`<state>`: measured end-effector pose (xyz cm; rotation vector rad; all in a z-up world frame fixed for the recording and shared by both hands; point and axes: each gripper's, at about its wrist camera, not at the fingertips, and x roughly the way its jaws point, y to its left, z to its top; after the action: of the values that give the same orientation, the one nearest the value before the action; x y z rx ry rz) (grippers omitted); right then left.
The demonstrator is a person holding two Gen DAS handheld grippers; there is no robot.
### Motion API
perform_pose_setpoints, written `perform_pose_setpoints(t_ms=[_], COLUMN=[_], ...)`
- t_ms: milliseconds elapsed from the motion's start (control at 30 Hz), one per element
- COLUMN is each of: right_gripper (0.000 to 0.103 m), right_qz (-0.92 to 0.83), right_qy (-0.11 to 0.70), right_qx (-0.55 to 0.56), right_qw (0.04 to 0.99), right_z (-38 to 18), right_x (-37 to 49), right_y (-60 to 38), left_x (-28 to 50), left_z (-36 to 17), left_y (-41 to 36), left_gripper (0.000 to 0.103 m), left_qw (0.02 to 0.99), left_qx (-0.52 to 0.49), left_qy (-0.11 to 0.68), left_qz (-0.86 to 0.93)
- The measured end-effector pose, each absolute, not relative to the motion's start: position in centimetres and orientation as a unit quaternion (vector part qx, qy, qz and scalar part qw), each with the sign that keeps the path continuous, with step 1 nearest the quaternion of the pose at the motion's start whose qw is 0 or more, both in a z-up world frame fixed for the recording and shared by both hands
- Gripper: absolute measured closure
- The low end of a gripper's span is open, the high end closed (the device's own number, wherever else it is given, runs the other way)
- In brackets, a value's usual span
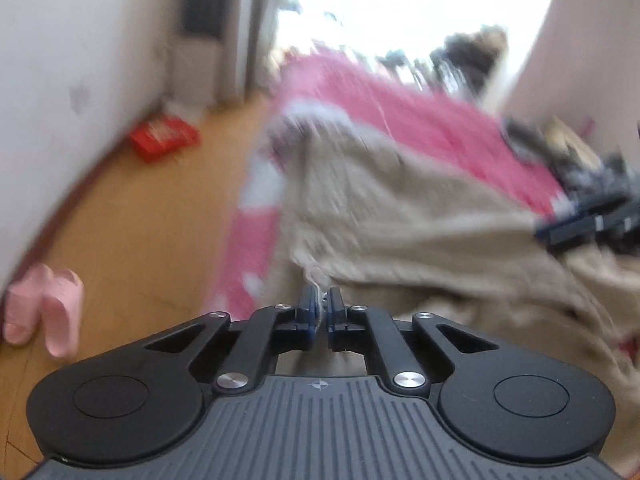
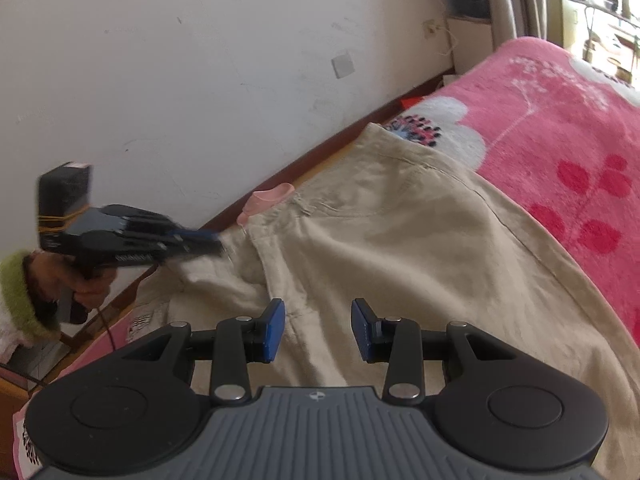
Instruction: Fold clothes
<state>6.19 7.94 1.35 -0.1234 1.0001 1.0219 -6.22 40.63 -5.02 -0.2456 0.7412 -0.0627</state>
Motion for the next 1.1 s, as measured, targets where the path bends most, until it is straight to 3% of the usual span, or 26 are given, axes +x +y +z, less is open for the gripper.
perform_pose_setpoints(t_ms=[167, 267, 433, 767, 933, 1100], right_gripper=[0.062, 0.063, 0.063, 0.063, 0.063, 0.063], right_qz=[0.463, 0.461, 0.443, 0.364, 0.321, 0.268], right_qy=[0.463, 0.458, 0.453, 0.471, 0.496, 0.495], right_qx=[-0.051, -0.057, -0.068, -0.096, -0.074, -0.045], right_qw=[0.754, 0.758, 0.77, 0.798, 0.803, 0.825], right_z=[1.0, 1.0, 2.2, 5.1, 3.5, 1.6], right_x=[6.4, 6.4, 7.0, 4.4, 0.2, -4.2], right_y=[7.9, 7.9, 5.6, -6.6, -12.6, -18.2], left_x=[-4.9, -4.0, -5.1, -5.4, -1.9, 1.1], left_z=[-7.2, -9.4, -7.6, -2.8, -4.2, -7.8], left_y=[40.8, 40.0, 41.0, 38.5, 33.7, 31.5], left_gripper=[0.1, 0.095, 0.085, 0.076, 0.076, 0.076], left_qw=[0.923, 0.917, 0.919, 0.932, 0.932, 0.913], left_qx=[-0.121, -0.099, -0.101, -0.116, -0.112, -0.086], left_qy=[0.365, 0.385, 0.376, 0.341, 0.345, 0.396], left_qz=[0.019, 0.038, 0.065, 0.038, -0.01, 0.032])
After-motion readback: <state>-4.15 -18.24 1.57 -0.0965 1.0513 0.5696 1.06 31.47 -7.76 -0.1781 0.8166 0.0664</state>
